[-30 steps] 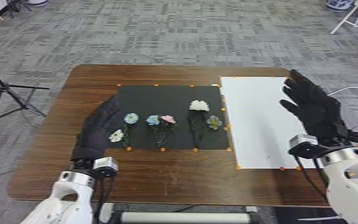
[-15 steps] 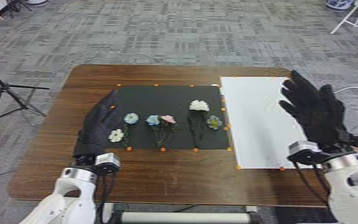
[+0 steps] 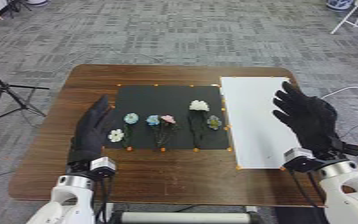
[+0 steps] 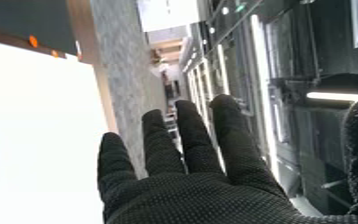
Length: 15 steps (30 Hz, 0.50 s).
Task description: Arrange flowers
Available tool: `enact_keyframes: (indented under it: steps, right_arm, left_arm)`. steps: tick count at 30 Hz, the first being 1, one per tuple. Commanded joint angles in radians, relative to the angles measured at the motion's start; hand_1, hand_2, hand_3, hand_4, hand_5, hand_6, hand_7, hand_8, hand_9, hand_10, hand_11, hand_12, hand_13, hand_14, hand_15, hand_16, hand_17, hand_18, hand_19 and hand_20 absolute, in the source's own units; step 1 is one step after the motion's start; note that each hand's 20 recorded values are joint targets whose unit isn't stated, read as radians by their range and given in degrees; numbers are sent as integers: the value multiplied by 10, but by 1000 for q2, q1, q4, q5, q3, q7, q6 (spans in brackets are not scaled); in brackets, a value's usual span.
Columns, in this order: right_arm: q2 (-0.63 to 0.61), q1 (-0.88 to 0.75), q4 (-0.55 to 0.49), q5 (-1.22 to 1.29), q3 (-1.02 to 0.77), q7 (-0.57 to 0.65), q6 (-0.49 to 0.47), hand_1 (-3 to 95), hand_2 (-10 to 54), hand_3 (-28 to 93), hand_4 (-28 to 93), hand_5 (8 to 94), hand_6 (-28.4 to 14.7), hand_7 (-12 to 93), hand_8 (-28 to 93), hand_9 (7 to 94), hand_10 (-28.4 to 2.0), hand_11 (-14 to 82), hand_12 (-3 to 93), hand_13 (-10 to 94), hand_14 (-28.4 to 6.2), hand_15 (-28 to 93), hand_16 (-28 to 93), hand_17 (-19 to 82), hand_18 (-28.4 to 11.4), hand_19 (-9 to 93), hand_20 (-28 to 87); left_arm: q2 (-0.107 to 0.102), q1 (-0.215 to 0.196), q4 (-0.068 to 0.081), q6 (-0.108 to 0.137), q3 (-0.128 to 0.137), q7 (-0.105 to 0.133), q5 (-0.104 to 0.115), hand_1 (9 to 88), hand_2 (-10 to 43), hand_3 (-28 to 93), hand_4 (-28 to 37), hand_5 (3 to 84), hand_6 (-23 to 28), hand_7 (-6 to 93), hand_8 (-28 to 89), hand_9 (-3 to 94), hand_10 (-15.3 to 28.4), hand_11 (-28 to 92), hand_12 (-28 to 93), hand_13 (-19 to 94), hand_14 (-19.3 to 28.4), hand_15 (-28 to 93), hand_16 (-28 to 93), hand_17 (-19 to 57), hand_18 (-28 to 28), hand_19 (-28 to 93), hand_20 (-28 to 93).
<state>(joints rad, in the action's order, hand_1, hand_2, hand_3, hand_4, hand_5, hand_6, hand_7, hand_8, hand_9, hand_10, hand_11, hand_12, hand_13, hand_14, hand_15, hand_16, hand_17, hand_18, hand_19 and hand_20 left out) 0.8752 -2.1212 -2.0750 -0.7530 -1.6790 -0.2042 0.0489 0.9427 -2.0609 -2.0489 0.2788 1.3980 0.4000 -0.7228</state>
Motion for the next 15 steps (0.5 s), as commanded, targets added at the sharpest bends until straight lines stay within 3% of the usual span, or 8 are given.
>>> enact_keyframes:
  steps: [1, 3, 4, 6, 8, 9, 13, 15]
  right_arm:
    - [-19, -8, -12, 22, -14, 3, -3, 95, 2, 777, -239, 269, -38, 65, -57, 248, -116, -5, 224, 164, -107, -102, 442, -136, -183, 274, 112]
    - [-4, -12, -19, 10, -1, -4, 30, 108, 5, 788, -224, 270, -38, 68, -59, 249, -119, -6, 227, 167, -108, -97, 441, -126, -185, 278, 114]
    - [-1, 19, -7, 17, 17, -4, 19, 110, 3, 791, -220, 270, -38, 69, -59, 250, -120, -6, 228, 170, -108, -94, 441, -121, -186, 281, 116]
    - [-7, 3, -20, 14, 7, -11, 20, 113, 1, 790, -217, 271, -37, 72, -61, 253, -120, -6, 230, 172, -108, -90, 440, -118, -186, 282, 118]
    - [-18, 2, -13, 12, -2, 2, -7, 114, -1, 787, -220, 272, -37, 73, -62, 254, -120, -6, 230, 172, -108, -88, 438, -117, -186, 281, 119]
    - [-18, 4, -11, 19, 5, -1, 2, 113, 0, 786, -221, 272, -36, 73, -62, 254, -120, -6, 231, 173, -108, -87, 438, -117, -186, 281, 120]
    - [-1, 13, -13, 5, 34, -20, 33, 114, 0, 782, -224, 284, -18, 77, -63, 261, -107, -3, 233, 175, -105, -84, 437, -115, -182, 276, 120]
    - [-15, 5, -13, -9, 22, -15, 29, 115, 0, 783, -225, 292, -8, 79, -66, 265, -102, -2, 233, 177, -102, -83, 436, -115, -178, 270, 119]
  left_arm:
    - [0, -58, -16, -51, 31, -10, 15, 222, -61, 637, -283, 252, 26, 132, -59, 159, 95, 84, 219, 113, 123, 70, 111, -156, 208, 325, 93]
    - [16, -43, -5, -47, 16, -26, 23, 220, -64, 645, -283, 250, 25, 132, -58, 164, 93, 88, 220, 117, 126, 71, 111, -156, 210, 327, 92]
    - [13, -34, -3, -35, 5, 1, 24, 221, -65, 648, -283, 249, 24, 132, -58, 166, 93, 90, 221, 118, 126, 74, 112, -157, 210, 328, 92]
    - [10, 7, 10, -52, -8, -19, -3, 223, -64, 651, -283, 249, 24, 133, -58, 166, 91, 93, 223, 119, 123, 80, 114, -157, 206, 328, 92]
    - [17, 27, 20, -51, -28, -15, 3, 224, -62, 649, -283, 247, 23, 134, -58, 165, 90, 95, 224, 118, 121, 85, 116, -157, 205, 327, 92]
    - [22, 33, 24, -49, -36, -10, 11, 224, -62, 649, -283, 247, 22, 134, -58, 165, 90, 95, 224, 118, 120, 84, 115, -157, 205, 326, 92]
    - [24, 4, 11, -31, -26, -17, -9, 224, -63, 651, -283, 246, 22, 135, -58, 164, 90, 95, 225, 115, 115, 82, 115, -158, 204, 326, 93]
    - [32, 21, 26, -27, -41, -9, -9, 225, -60, 650, -283, 246, 22, 136, -59, 164, 90, 95, 225, 114, 114, 82, 117, -159, 203, 326, 94]
